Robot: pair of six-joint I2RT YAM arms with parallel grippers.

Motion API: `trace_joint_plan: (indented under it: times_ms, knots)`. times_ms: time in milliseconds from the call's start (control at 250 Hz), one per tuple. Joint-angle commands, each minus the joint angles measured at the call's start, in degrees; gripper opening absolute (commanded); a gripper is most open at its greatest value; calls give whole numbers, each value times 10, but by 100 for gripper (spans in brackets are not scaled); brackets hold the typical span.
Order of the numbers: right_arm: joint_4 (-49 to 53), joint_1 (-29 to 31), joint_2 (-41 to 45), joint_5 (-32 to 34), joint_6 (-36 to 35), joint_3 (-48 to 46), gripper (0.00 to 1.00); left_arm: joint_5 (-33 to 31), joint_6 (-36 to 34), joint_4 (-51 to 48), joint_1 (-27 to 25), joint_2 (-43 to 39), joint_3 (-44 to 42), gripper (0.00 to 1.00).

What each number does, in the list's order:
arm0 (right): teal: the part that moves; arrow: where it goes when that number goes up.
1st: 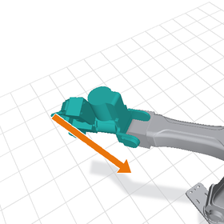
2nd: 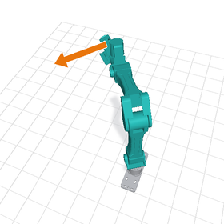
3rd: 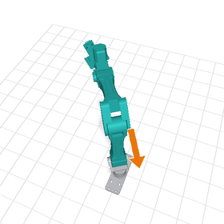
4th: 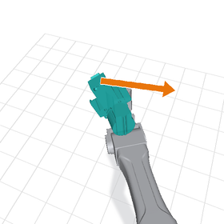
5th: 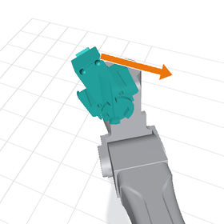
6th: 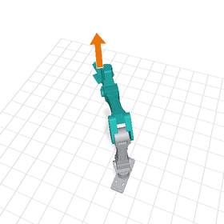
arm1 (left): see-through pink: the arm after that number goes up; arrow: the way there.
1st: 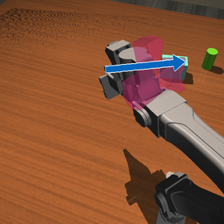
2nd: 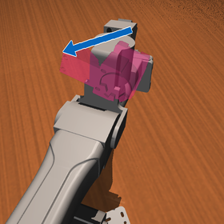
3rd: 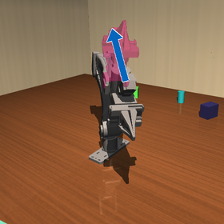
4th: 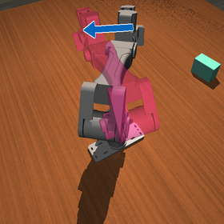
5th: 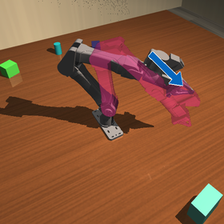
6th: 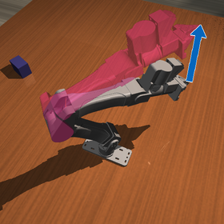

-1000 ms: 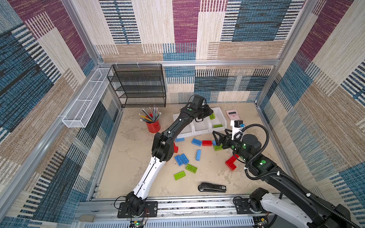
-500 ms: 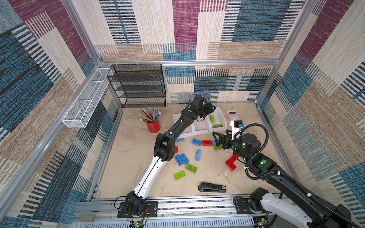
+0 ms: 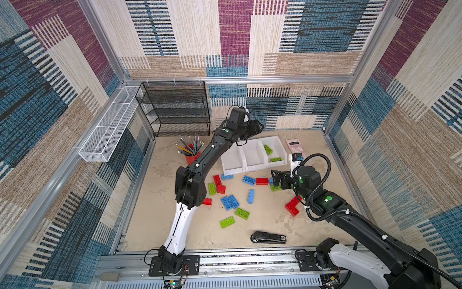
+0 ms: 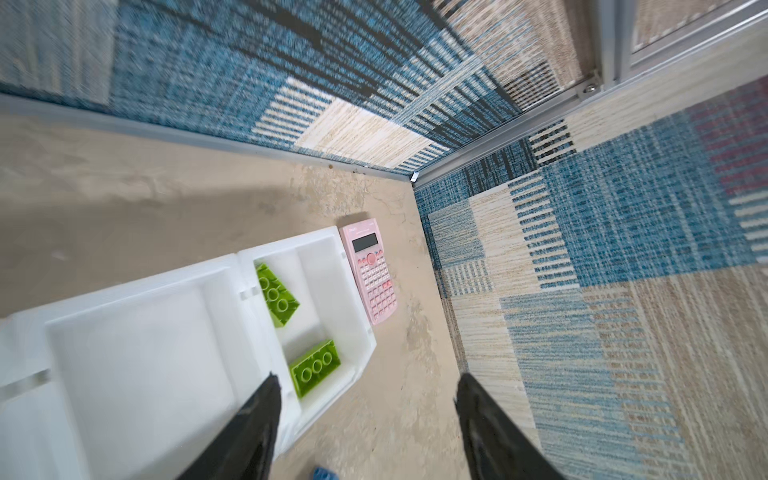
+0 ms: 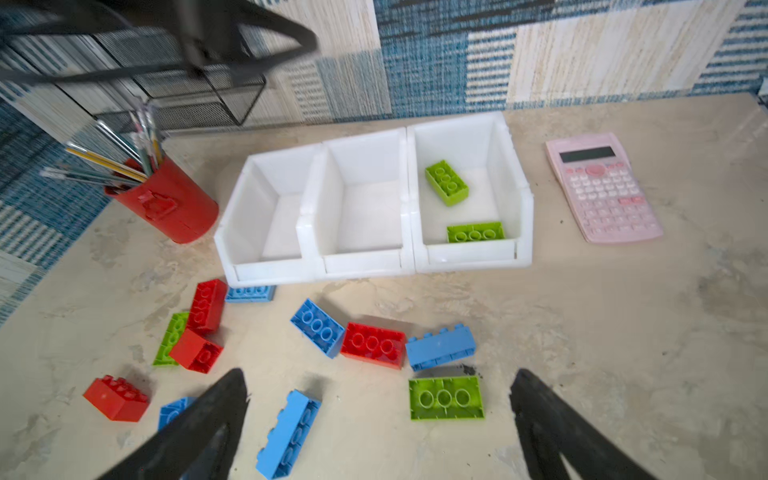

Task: Sort the legos into containers by color
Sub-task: 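Grasp another lime-green brick with the right gripper while the left arm withdraws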

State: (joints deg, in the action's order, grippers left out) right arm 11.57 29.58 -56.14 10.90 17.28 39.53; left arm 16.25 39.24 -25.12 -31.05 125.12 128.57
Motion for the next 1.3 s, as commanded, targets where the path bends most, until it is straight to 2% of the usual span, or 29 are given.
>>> trace_joint_plan:
  times_ms: [0, 112, 240, 460, 640, 832, 1296]
  knots:
    - [10, -28, -8, -39, 8, -20, 100, -46, -102, -48, -2, -101, -89, 68]
    - [-11, -66, -26, -92, 16, -47, 100, -80, -106, -33, -2, -216, -245, 69]
    - [-26, -71, -65, -100, 10, -54, 100, -95, -89, 0, 0, -330, -417, 69]
    - [-21, -71, -149, -76, -11, -21, 100, -97, -88, -9, 1, -463, -594, 69]
    - [-21, -71, -203, -72, -28, 0, 100, -116, -128, -76, 1, -534, -650, 69]
    - [-5, -70, -272, -83, -59, 41, 100, -137, -152, -87, 2, -590, -690, 70]
    - [12, -64, -351, -93, -62, 59, 99, -105, -148, -77, 7, -566, -706, 70]
